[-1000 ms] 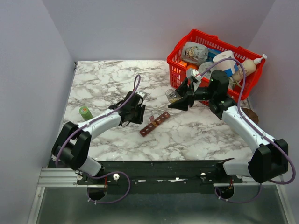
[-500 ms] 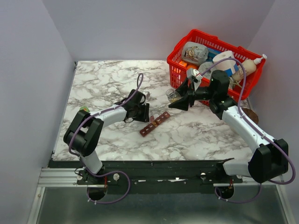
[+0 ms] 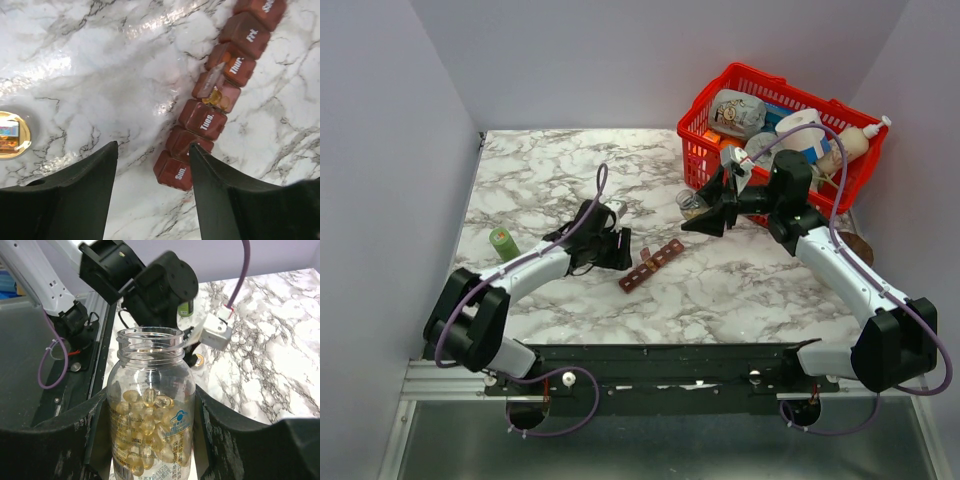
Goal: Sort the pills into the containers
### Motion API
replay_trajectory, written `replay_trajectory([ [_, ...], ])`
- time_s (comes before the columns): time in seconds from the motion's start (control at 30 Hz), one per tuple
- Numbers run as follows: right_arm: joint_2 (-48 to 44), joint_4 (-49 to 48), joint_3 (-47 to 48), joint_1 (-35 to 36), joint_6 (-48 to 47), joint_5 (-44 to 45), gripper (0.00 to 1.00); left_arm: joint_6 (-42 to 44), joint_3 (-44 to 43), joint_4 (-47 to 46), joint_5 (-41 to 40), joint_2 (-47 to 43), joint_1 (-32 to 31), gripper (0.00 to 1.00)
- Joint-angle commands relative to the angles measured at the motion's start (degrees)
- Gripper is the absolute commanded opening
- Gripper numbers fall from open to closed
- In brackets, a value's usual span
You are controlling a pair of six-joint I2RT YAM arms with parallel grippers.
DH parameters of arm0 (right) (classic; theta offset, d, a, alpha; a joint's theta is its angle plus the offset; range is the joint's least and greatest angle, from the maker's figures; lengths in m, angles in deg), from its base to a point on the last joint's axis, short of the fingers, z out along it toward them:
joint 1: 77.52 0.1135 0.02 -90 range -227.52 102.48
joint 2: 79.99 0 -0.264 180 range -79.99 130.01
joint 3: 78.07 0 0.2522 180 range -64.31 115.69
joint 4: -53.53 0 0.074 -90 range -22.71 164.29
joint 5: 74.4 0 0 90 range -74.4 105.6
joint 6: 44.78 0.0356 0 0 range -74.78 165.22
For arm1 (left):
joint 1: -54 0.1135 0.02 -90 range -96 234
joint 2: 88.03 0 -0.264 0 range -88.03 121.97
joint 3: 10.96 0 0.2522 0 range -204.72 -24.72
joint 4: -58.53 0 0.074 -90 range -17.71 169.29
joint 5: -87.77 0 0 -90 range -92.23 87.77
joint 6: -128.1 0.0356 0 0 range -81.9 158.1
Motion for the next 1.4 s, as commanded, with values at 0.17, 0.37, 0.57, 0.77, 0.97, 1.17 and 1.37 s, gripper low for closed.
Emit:
replay_trajectory([
  [0.17, -0.95, -1.32, -0.91, -0.35, -0.15, -1.68, 0.09, 6.91, 0.49, 5.7, 1.11, -4.99, -5.16, 0.69],
  [0.37, -0.87, -1.32, -0.82, -0.53, 0.02, -1.85, 0.09, 7.61, -0.21, 5.79, -5.75, -2.36, -10.27, 0.7],
  [0.57, -0.96, -1.32, -0.82, -0.79, 0.02, -1.94, 0.09, 7.88, -1.18, 6.76, -12.67, 1.07, -13.44, 0.7],
  [0.77, -0.78, -1.41, -0.91, -0.97, 0.11, -2.12, 0.09, 7.88, -2.24, 7.29, -15.43, 2.31, -14.32, 0.7],
  [0.97, -1.04, -1.5, -0.91, -0.97, 0.11, -2.12, 0.09, 7.7, -2.85, 7.99, -14.46, 4.24, -14.76, 0.69],
  [1.17, -1.04, -1.58, -1.0, -1.14, 0.2, -2.03, 0.09, 7.17, -3.2, 8.08, -14.73, 3.8, -15.38, 0.7],
  [1.37, -1.04, -1.5, -1.0, -1.23, 0.11, -2.12, 0.09, 5.86, -2.33, 7.46, -13.49, -2.52, -14.41, 0.74],
])
